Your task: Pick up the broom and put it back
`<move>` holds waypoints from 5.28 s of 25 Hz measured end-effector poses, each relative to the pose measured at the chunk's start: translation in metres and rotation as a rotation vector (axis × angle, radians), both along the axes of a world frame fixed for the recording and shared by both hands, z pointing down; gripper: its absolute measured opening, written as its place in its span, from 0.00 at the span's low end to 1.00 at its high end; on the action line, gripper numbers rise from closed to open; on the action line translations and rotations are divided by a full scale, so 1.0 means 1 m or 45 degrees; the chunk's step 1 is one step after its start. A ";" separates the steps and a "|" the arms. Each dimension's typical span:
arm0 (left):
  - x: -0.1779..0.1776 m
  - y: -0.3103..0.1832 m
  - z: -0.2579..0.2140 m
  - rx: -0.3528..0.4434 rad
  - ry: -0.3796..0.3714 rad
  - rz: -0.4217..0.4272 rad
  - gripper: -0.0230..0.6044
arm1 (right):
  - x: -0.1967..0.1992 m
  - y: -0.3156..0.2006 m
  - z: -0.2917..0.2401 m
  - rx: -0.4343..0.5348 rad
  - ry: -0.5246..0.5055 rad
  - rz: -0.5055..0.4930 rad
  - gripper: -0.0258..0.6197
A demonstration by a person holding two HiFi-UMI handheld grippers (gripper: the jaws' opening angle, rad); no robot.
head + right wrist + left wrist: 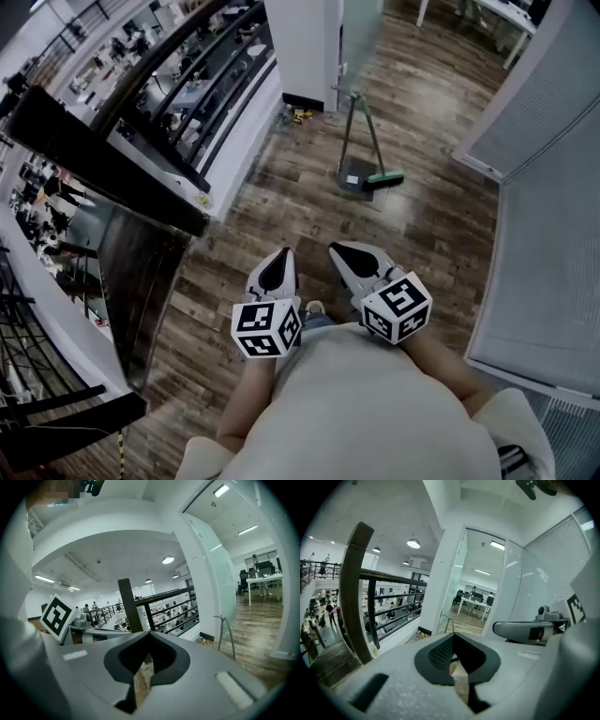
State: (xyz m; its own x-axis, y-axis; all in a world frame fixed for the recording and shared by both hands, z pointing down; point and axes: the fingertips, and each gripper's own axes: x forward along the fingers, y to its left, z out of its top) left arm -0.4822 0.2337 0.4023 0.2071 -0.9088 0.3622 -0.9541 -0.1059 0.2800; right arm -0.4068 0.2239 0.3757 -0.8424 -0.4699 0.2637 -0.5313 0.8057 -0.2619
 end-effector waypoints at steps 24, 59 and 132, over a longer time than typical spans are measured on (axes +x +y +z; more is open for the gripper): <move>-0.045 -0.098 0.010 0.001 0.009 0.228 0.04 | -0.054 -0.088 0.008 0.002 -0.004 0.190 0.05; 0.034 -0.269 -0.003 0.020 0.022 0.103 0.04 | 0.030 -0.265 -0.010 0.032 0.012 0.066 0.05; 0.052 -0.579 0.142 -0.249 -0.019 0.096 0.04 | 0.092 -0.601 0.186 0.003 0.434 0.169 0.20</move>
State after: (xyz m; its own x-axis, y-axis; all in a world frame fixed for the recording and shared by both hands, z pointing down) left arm -0.4303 -0.3456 0.5439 0.2650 -0.8030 0.5338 -0.9498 -0.1221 0.2880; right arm -0.3148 -0.3768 0.5617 -0.6382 -0.5699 0.5177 -0.6876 0.7244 -0.0502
